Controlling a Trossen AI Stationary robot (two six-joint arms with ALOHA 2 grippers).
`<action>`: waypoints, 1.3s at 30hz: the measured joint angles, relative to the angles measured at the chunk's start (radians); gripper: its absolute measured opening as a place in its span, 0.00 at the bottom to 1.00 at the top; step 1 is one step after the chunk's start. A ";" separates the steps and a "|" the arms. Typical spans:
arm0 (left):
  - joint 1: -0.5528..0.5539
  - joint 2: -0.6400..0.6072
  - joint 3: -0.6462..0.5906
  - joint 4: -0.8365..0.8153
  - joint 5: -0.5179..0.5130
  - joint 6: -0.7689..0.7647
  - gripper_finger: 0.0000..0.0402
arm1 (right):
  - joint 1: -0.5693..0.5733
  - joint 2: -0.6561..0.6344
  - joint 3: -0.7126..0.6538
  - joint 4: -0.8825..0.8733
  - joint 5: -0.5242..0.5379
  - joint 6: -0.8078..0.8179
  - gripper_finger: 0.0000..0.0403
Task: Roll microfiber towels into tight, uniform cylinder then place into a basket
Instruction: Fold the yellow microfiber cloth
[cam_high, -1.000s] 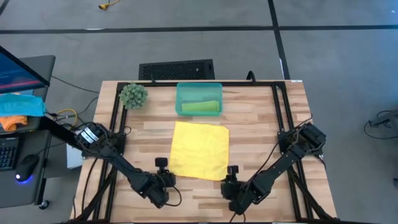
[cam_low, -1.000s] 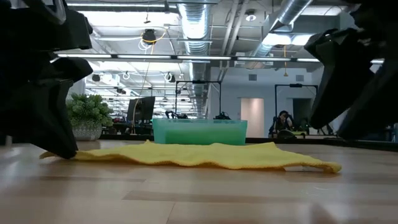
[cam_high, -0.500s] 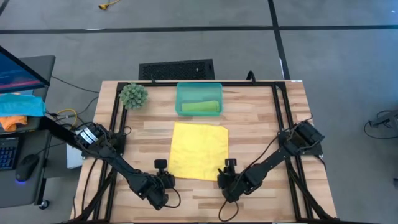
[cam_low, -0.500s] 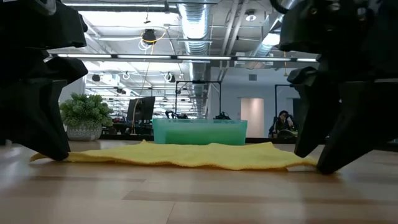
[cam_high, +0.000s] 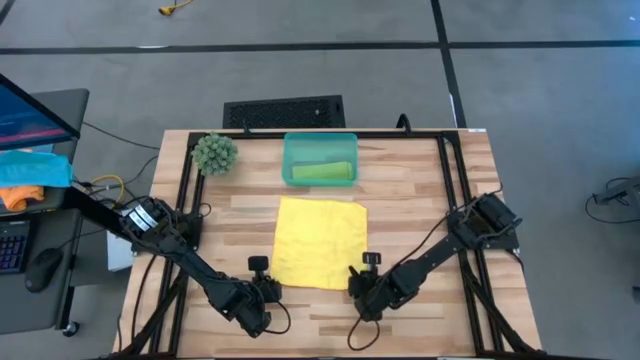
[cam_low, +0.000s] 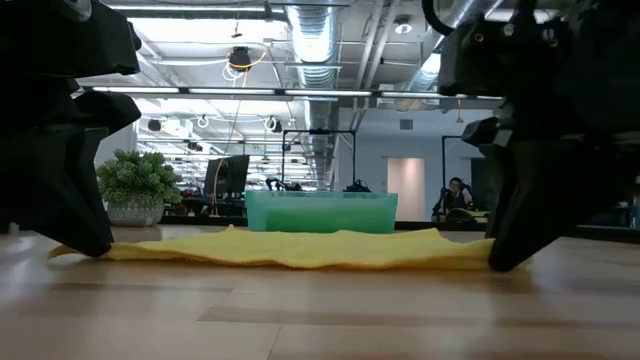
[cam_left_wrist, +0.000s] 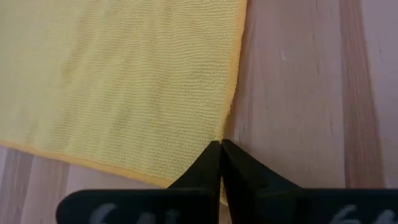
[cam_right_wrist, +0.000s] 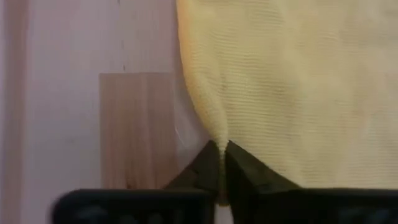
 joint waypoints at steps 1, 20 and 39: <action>0.000 0.000 0.000 0.000 0.000 -0.002 0.00 | 0.000 0.000 -0.001 -0.002 -0.001 0.000 0.08; -0.066 -0.001 0.177 -0.148 -0.036 -0.015 0.00 | 0.141 0.000 0.120 0.002 0.048 0.088 0.03; -0.056 -0.002 0.411 -0.655 -0.333 -0.110 0.00 | 0.185 0.000 0.273 -0.287 0.122 0.155 0.02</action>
